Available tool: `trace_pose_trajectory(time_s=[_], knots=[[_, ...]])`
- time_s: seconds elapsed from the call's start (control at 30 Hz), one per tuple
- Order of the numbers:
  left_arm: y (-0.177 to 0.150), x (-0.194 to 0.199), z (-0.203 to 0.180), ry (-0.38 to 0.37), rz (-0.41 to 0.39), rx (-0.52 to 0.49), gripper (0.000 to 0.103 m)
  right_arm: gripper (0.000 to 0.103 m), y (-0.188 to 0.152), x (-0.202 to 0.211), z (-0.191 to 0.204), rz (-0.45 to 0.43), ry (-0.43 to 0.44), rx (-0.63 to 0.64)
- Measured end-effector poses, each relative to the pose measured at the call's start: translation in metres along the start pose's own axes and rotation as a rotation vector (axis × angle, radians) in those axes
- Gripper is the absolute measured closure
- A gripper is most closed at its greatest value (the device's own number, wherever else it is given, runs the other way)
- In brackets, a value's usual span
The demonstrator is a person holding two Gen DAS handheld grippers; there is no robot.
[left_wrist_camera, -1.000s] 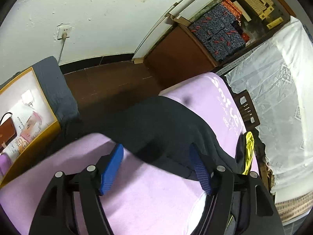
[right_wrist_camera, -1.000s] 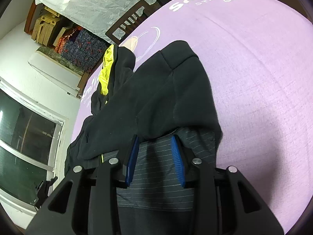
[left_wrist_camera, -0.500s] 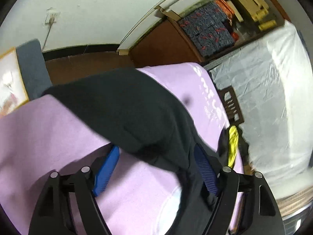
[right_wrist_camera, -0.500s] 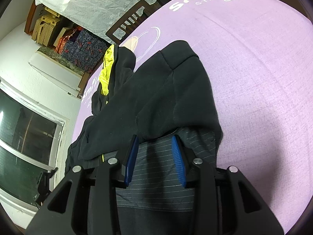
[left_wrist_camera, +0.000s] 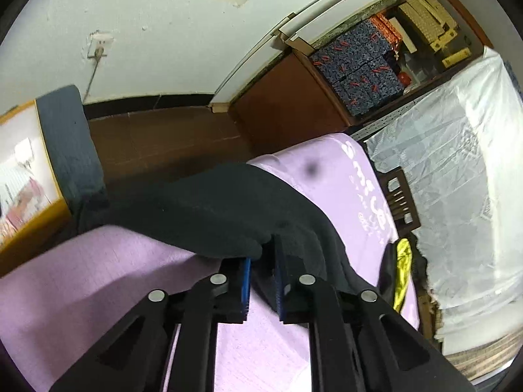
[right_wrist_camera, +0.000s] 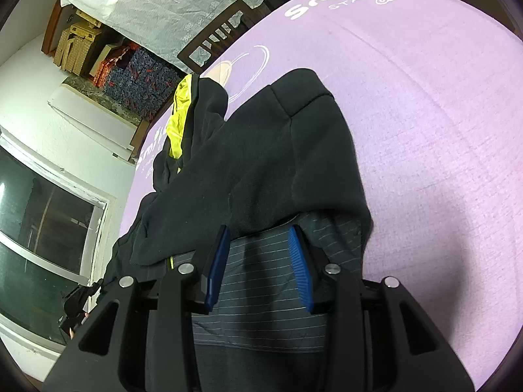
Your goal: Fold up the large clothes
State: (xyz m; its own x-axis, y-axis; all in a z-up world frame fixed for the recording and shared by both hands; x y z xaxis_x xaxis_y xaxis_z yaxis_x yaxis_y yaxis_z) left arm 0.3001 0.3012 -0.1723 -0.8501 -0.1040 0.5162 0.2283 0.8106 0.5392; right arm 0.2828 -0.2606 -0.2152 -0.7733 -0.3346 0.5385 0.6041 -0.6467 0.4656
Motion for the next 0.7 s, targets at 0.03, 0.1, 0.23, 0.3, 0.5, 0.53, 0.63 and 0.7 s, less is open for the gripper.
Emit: trace_pose_trajectory(time_s=[0.03, 0.1, 0.23, 0.3, 0.5, 0.53, 0.63, 0.7], knots=[[0.0, 0.002, -0.006, 0.013, -0.007, -0.042, 0.093, 0.066, 0.0, 0.0, 0.0, -0.001, 0.0, -0.001], [0.001, 0.008, -0.019, 0.024, -0.028, -0.121, 0.094, 0.066, -0.001, 0.0, 0.001, -0.001, -0.001, -0.001], [0.0, 0.025, -0.067, 0.032, -0.083, -0.314, 0.095, 0.064, 0.002, 0.003, 0.001, -0.01, 0.007, -0.007], [-0.005, 0.037, -0.102, 0.013, -0.116, -0.42, 0.095, 0.064, 0.004, 0.004, 0.002, -0.014, 0.013, -0.012], [-0.057, 0.065, -0.201, -0.088, -0.162, -0.694, 0.096, 0.064, 0.006, 0.005, 0.001, -0.01, 0.019, -0.019], [-0.073, 0.069, -0.218, -0.11, -0.161, -0.741, 0.096, 0.064, 0.006, 0.006, 0.001, -0.011, 0.019, -0.02], [-0.114, 0.074, -0.249, -0.159, -0.142, -0.841, 0.096, 0.064, 0.007, 0.007, 0.001, -0.017, 0.017, -0.02], [-0.157, 0.072, -0.266, -0.194, -0.105, -0.926, 0.096, 0.064, 0.008, 0.008, 0.001, -0.018, 0.019, -0.021]])
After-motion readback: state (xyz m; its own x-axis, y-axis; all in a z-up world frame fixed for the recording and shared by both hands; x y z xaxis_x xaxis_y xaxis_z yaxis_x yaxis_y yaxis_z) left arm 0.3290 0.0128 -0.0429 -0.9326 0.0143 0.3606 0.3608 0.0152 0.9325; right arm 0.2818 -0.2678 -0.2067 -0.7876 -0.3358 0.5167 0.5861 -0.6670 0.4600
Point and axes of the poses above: each gripper's, at about its wrist camera, not at the fingertips, and x roughly against the way its jaws point, z to its left, y to its top, the point moved 5 cm from there along -x, roughly the way its jaws point, and after that the axes turned 15 degrees about -z, right-handed, at the moved point
